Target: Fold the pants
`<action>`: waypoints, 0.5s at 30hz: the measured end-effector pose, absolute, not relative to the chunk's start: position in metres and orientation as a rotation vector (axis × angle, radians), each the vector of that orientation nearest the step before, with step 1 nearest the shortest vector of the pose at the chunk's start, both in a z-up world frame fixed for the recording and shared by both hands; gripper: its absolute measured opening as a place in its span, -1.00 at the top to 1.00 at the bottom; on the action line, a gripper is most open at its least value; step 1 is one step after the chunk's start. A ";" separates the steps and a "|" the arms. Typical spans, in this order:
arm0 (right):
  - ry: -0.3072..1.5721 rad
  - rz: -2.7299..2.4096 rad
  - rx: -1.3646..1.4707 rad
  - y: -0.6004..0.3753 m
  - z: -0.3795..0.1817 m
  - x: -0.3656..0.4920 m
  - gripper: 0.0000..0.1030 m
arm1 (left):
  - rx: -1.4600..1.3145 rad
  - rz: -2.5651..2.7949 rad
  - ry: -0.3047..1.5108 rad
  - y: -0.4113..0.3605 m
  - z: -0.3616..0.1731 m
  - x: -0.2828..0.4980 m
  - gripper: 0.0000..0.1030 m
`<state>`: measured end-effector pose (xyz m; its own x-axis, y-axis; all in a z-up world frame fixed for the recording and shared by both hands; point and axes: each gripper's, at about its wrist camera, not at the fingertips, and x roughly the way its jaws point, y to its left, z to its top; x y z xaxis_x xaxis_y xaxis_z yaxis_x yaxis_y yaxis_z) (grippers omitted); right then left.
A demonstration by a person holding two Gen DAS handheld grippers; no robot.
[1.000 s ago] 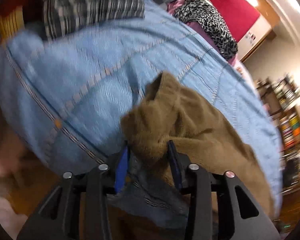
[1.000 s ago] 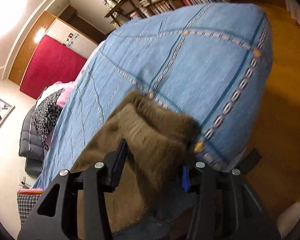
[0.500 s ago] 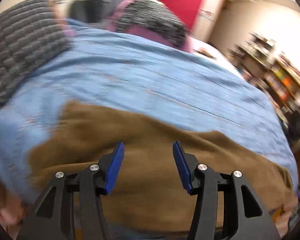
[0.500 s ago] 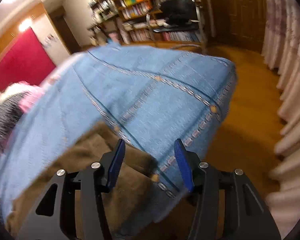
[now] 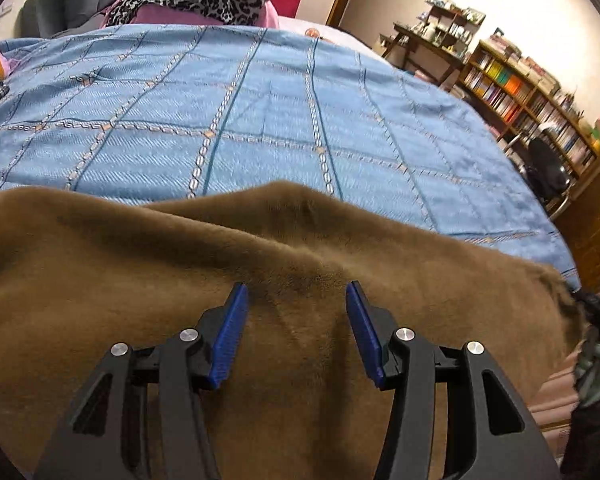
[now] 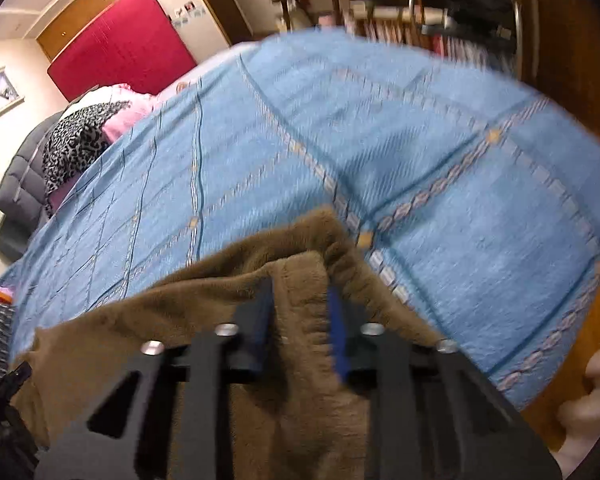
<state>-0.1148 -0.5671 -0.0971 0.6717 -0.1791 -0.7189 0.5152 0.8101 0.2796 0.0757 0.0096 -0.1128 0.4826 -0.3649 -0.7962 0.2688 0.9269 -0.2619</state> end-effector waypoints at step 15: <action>0.723 -0.450 0.399 -0.572 -0.139 -0.087 0.29 | -0.090 -0.348 0.939 0.000 -0.133 0.078 -0.10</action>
<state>-0.0867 -0.5724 -0.1392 0.6632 -0.2524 -0.7046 0.5202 0.8323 0.1915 0.0778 -0.0001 -0.1334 0.5394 -0.3309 -0.7743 0.2529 0.9408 -0.2258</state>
